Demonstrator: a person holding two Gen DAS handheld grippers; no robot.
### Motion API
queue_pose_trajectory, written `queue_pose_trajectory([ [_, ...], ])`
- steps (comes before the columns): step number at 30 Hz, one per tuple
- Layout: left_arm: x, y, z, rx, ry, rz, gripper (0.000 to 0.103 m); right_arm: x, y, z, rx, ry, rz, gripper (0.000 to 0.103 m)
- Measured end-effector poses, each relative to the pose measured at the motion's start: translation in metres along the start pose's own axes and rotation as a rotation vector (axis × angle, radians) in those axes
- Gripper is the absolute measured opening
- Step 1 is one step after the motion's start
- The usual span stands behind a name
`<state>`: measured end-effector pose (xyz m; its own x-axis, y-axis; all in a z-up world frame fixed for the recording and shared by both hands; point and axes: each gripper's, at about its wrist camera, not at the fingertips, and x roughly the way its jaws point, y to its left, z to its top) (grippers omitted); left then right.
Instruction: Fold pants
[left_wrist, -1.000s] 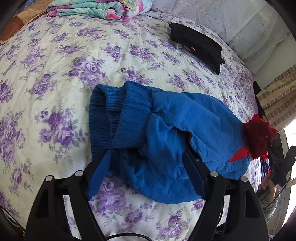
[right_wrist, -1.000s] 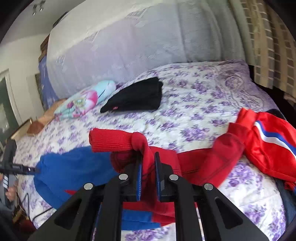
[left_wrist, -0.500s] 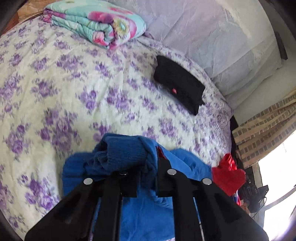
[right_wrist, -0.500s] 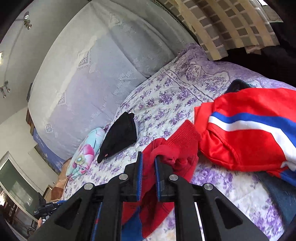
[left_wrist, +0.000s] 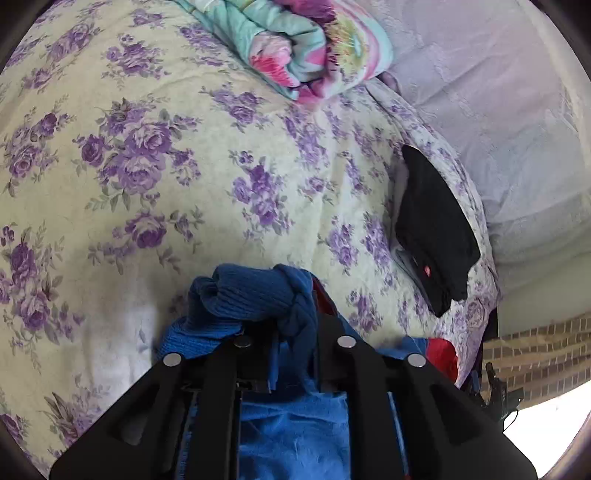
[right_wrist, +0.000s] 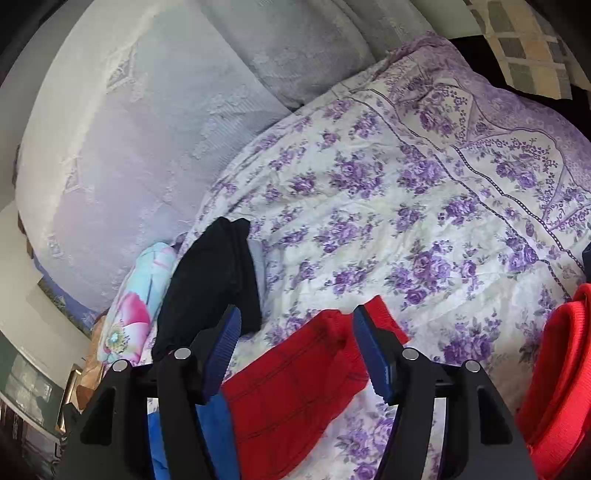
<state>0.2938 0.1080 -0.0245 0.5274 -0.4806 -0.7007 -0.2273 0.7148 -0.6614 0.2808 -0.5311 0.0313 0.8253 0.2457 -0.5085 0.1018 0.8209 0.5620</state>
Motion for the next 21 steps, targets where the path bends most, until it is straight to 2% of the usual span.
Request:
queue_pose_trajectory([
  [1,-0.008,-0.003,-0.005,0.044,-0.005,0.001,0.031,-0.009,0.002,-0.008,-0.022,-0.008,-0.002,0.064],
  [2,-0.017,-0.005,-0.011,0.082,-0.011,0.000,0.039,-0.020,0.003,-0.017,-0.049,-0.012,-0.006,0.064],
  [3,-0.029,-0.006,-0.019,0.108,-0.020,0.020,0.059,-0.033,0.002,-0.025,-0.071,-0.016,-0.013,0.064],
  [4,-0.039,-0.004,-0.026,0.128,-0.034,0.044,0.072,-0.048,0.001,-0.034,-0.092,-0.021,-0.022,0.064],
  [6,-0.054,0.001,-0.047,0.177,-0.032,0.085,0.073,-0.079,-0.004,-0.054,-0.124,-0.028,-0.046,0.064],
  [9,-0.071,0.019,-0.083,0.210,0.036,0.110,0.073,-0.127,-0.018,-0.089,-0.127,-0.035,-0.099,0.071],
  [12,-0.073,0.037,-0.115,0.216,0.095,0.119,0.073,-0.154,-0.038,-0.122,-0.089,-0.008,-0.177,0.075],
  [14,-0.065,0.039,-0.132,0.252,0.129,0.113,0.073,-0.160,-0.051,-0.140,-0.050,0.038,-0.185,0.075],
  [16,-0.054,0.034,-0.137,0.279,0.129,0.105,0.073,-0.158,-0.060,-0.152,-0.015,0.069,-0.163,0.075],
  [18,-0.044,0.031,-0.134,0.253,0.122,0.076,0.074,-0.152,-0.064,-0.160,0.008,0.085,-0.138,0.075],
  [20,-0.033,0.030,-0.132,0.230,0.144,-0.001,0.073,-0.147,-0.068,-0.164,0.030,0.097,-0.110,0.075],
  [21,-0.027,0.030,-0.129,0.208,0.142,-0.007,0.068,-0.145,-0.069,-0.165,0.039,0.096,-0.105,0.075],
])
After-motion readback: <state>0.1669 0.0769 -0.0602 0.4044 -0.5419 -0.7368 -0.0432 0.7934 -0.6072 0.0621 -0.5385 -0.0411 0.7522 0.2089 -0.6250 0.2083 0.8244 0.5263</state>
